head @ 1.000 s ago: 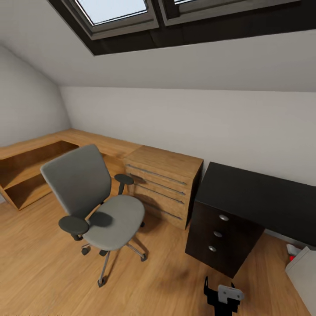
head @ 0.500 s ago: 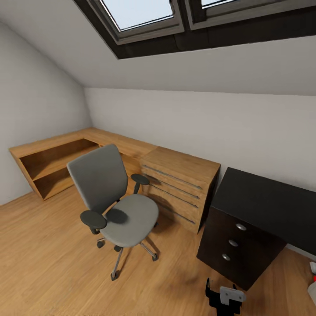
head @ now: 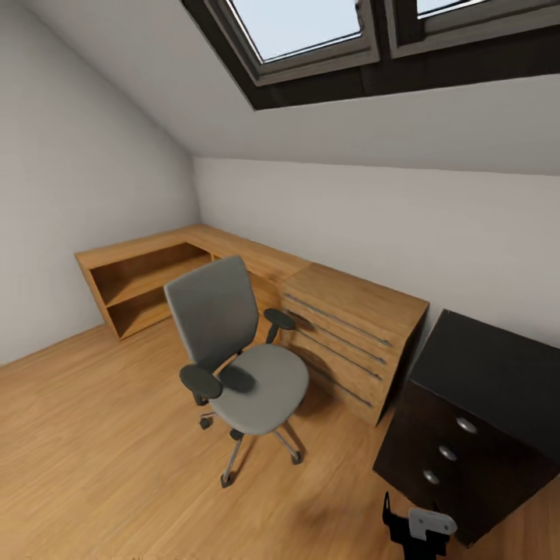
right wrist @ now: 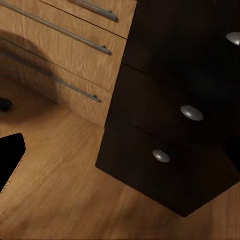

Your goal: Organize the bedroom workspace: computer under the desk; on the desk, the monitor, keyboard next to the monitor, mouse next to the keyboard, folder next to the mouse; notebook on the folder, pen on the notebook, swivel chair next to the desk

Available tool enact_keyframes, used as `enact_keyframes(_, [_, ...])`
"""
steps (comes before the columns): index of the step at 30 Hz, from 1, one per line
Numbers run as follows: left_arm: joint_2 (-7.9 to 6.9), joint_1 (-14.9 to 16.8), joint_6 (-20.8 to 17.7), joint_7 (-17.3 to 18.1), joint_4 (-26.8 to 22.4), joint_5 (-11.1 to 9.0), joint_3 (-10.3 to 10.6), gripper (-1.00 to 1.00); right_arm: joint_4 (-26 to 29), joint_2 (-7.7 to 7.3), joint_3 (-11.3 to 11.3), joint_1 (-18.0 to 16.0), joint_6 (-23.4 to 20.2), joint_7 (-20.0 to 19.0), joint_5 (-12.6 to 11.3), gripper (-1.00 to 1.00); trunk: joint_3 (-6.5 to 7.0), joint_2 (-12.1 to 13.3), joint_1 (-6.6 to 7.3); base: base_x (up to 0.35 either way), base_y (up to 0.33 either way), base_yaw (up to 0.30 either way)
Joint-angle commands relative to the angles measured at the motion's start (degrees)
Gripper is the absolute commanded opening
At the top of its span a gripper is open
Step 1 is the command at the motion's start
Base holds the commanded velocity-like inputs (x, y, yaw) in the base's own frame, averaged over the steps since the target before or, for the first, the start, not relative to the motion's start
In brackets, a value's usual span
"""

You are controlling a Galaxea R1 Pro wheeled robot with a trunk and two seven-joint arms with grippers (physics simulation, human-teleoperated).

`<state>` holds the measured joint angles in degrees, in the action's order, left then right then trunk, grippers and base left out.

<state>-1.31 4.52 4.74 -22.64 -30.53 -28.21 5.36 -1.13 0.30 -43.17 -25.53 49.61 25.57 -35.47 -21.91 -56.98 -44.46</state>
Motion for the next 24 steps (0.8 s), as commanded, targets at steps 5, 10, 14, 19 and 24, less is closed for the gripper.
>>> enact_keyframes(5, [-4.97, 0.0, 0.4, 4.2, 0.4, -0.6, 0.4, 1.00, -0.1, -2.48, -0.1, 0.0, -1.4, -3.5, -0.5, 1.00, 0.82, 2.0, 1.10, 0.000, 0.000, 0.279])
enact_keyframes(10, [-5.78, 0.0, 0.4, 8.5, 1.5, -0.6, 0.4, 1.00, -0.1, -2.75, -0.1, 0.0, -6.1, -5.7, -0.6, 1.00, 1.61, 4.0, 2.20, 0.000, 0.000, 0.279])
enact_keyframes(14, [-5.46, 0.0, 0.4, 9.3, 2.6, -0.5, 0.6, 1.00, -0.1, -2.85, -0.2, 0.0, -6.9, -6.1, -0.6, 1.00, 2.22, 5.6, 3.08, 0.000, 0.000, 0.279])
enact_keyframes(19, [-5.39, 0.0, 0.9, 9.4, 2.8, -0.4, 0.7, 1.00, -0.1, -2.78, -0.3, 0.0, -7.1, -6.1, -0.6, 1.00, 2.45, 6.4, 3.52, 0.000, 0.000, 0.279])
enact_keyframes(24, [-5.26, 0.0, 11.8, 9.3, 4.8, -0.5, 3.4, 1.00, -0.1, -2.53, -0.5, 0.0, -7.1, -6.1, -0.6, 1.00, 2.32, 6.4, 3.52, 0.000, 0.000, 0.279])
